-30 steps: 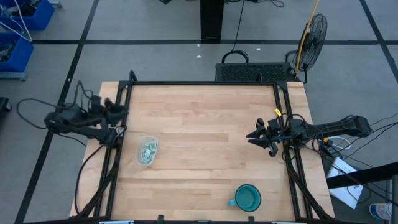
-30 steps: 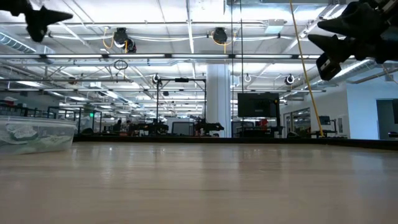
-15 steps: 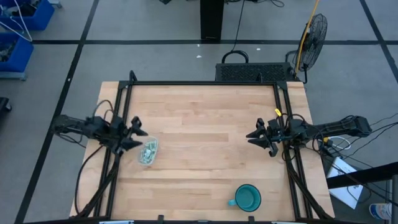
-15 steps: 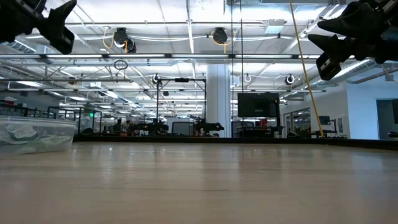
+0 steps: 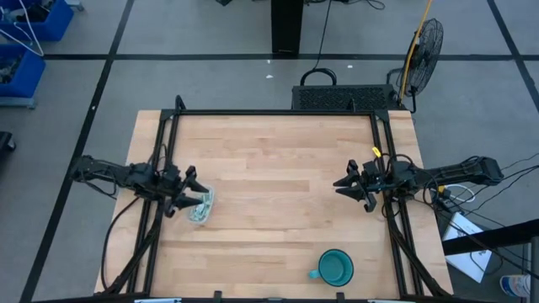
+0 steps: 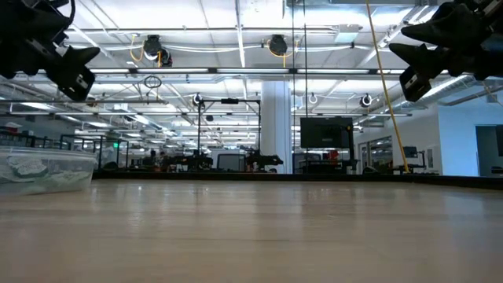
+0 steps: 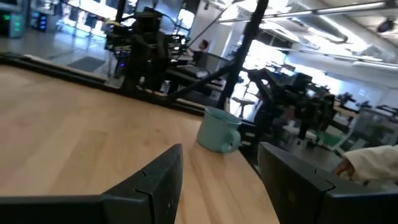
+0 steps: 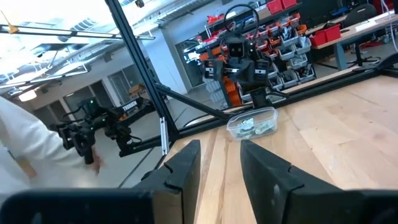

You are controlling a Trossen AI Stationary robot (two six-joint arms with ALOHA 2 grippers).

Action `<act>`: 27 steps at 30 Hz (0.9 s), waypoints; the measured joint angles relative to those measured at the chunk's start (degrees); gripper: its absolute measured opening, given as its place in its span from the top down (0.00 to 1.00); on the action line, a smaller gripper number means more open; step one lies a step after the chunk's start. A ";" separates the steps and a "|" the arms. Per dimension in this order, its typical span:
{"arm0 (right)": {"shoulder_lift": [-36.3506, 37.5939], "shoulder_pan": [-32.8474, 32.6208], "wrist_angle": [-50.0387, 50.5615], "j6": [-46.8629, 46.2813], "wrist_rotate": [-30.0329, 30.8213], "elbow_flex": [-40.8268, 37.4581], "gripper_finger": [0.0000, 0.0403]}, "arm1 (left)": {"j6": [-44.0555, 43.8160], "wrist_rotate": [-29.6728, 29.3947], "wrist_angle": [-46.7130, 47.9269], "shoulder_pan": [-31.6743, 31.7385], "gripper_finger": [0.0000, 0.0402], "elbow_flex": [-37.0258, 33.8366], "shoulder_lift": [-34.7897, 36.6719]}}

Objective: Pick and place Stevia / Truvia into bins
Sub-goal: Return to Home Position

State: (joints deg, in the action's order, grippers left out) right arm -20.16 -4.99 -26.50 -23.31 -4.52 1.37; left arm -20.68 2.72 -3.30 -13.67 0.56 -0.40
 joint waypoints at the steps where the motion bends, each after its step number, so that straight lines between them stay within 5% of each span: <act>1: 0.00 0.00 0.00 0.00 0.00 0.00 0.73 | -0.15 -0.68 0.38 0.00 0.47 0.00 0.00; 27: 0.00 0.00 0.02 0.00 -0.01 0.00 0.73 | 0.89 -2.80 0.97 0.00 0.47 0.00 0.00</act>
State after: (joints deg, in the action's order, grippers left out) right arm -20.16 -4.99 -26.48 -23.31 -4.53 1.37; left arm -19.79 -0.08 -2.33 -13.67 0.56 -0.40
